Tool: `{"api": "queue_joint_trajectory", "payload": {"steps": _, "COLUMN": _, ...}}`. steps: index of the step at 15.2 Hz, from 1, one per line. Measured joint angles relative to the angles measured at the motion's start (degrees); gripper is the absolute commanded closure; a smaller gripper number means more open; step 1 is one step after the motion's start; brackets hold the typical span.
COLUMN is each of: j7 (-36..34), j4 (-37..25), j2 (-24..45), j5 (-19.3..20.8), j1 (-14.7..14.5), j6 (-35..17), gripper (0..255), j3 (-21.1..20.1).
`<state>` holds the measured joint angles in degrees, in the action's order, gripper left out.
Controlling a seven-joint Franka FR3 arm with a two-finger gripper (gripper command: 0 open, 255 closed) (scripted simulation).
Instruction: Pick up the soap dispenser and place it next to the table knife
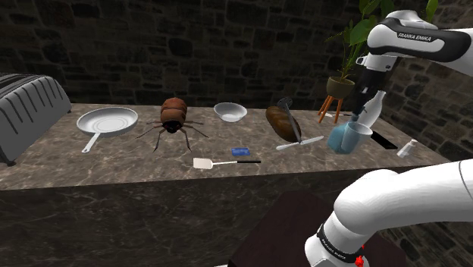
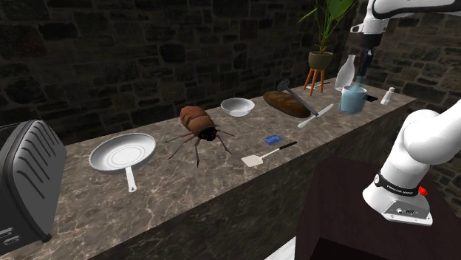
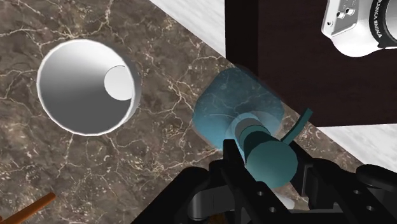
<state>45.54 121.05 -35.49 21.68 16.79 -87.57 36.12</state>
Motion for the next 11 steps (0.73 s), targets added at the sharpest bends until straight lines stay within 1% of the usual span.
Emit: {"api": "queue_joint_trajectory", "payload": {"steps": 11, "j7": -1.2, "j4": 8.9, "j2": -1.4, "j5": 1.8, "j1": 0.9, "j6": -7.6, "gripper": 255, "j3": 1.8}}
